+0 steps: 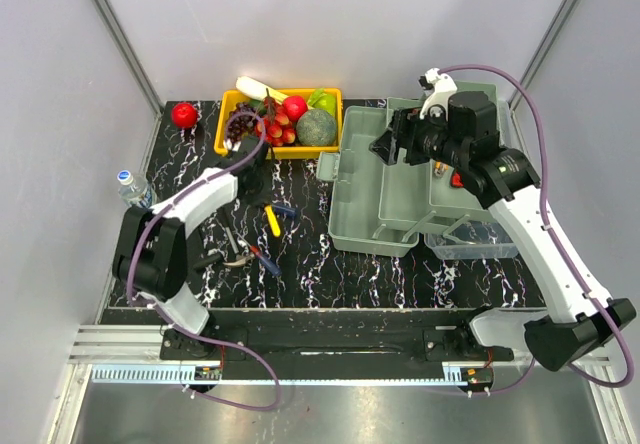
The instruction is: Pack the tool kit
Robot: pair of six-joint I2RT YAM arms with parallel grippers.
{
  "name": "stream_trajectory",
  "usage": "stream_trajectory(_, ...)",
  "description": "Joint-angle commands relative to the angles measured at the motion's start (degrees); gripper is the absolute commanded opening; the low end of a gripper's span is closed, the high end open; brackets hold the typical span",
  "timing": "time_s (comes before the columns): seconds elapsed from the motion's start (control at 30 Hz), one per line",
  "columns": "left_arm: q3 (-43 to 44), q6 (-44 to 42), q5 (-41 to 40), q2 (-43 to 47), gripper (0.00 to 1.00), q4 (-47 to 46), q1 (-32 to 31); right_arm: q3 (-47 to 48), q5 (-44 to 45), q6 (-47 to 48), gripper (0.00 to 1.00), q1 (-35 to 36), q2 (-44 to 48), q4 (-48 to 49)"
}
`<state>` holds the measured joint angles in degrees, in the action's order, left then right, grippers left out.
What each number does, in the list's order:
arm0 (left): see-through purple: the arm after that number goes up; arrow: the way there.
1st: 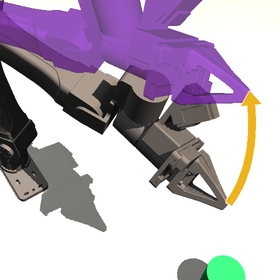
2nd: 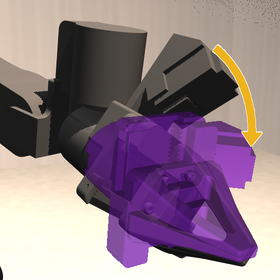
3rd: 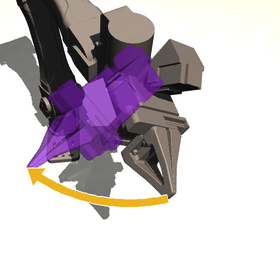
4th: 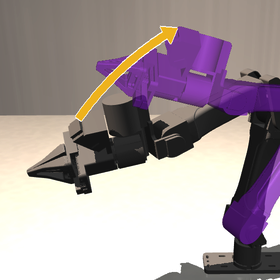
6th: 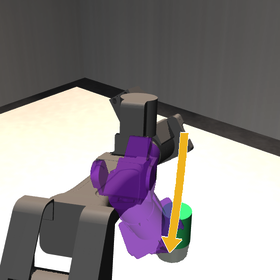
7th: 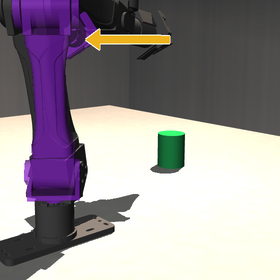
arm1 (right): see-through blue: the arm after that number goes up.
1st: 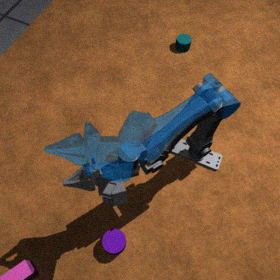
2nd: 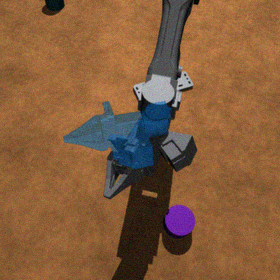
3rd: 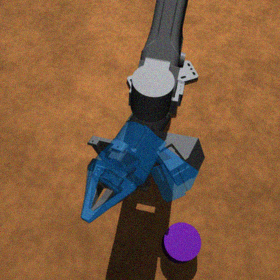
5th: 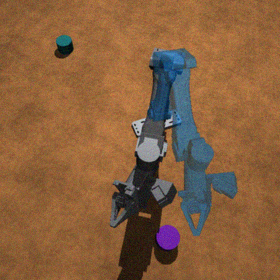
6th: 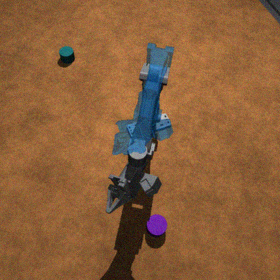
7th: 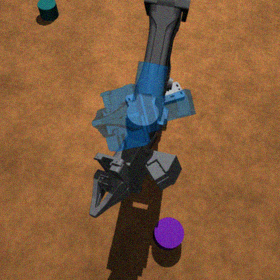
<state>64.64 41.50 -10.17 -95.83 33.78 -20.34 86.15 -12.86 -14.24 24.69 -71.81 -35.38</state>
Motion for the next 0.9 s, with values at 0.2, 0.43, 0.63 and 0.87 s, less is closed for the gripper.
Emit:
stream_trajectory(0.2, 14.55, -2.93, 23.32, 18.22, 0.0, -13.45, -0.05, 0.77, -13.94, 4.83, 0.95, 5.8, -3.42, 6.89)
stream_trajectory(0.43, 11.56, 6.93, 38.03, 22.0, 0.0, -36.3, -1.54, 3.23, -17.19, 0.62, 0.94, 9.32, -7.29, 13.21)
stream_trajectory(0.63, 11.65, 8.25, 41.29, 22.44, 0.0, -44.41, -3.92, 3.76, -19.48, -5.44, 0.86, 9.77, -8.7, 18.93)
stream_trajectory(0.87, 11.03, 8.95, 41.64, 22.09, 0.0, -47.14, -5.15, 2.71, -19.39, -7.64, 0.58, 9.77, -8.35, 22.1)
